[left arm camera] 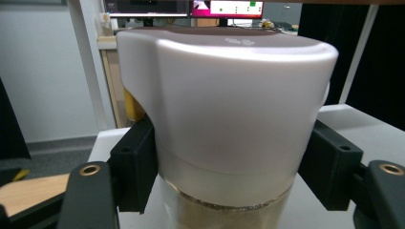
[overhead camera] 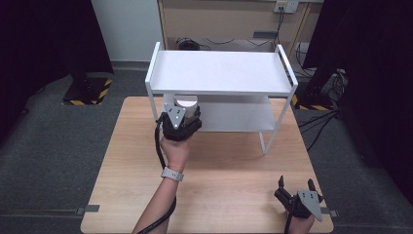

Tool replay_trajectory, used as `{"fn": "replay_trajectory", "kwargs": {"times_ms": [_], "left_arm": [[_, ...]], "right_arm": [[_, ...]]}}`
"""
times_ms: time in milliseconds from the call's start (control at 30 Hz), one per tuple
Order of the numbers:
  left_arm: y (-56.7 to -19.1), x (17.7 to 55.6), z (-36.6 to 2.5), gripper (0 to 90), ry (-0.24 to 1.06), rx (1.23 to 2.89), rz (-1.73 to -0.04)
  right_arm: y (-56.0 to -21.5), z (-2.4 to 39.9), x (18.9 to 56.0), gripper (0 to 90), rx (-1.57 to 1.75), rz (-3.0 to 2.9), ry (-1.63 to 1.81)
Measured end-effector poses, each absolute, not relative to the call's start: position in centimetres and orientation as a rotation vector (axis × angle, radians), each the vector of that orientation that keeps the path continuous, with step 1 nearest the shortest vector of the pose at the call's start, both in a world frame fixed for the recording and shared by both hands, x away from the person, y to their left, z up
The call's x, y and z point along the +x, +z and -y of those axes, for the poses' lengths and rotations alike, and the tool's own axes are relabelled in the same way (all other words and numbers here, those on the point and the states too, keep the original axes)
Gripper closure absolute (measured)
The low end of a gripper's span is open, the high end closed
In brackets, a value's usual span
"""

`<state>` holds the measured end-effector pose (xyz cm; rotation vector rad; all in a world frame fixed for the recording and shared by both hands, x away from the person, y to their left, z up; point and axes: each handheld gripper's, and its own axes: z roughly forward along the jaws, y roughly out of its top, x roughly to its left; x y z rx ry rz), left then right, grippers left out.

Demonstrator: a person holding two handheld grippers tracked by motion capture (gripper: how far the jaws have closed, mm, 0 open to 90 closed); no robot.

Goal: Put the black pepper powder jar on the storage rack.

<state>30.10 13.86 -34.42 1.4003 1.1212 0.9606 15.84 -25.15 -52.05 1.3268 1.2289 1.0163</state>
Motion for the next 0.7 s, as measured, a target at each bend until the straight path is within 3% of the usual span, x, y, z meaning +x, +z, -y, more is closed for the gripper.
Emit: {"fn": "replay_trajectory", "kwargs": {"times_ms": [700], "left_arm": [[-34.3,33.7,-12.4,29.8,0.975,1.428,-1.137]], "right_arm": [[-52.0,25.2,15.9,4.8,1.308,-1.254,1.012]]}}
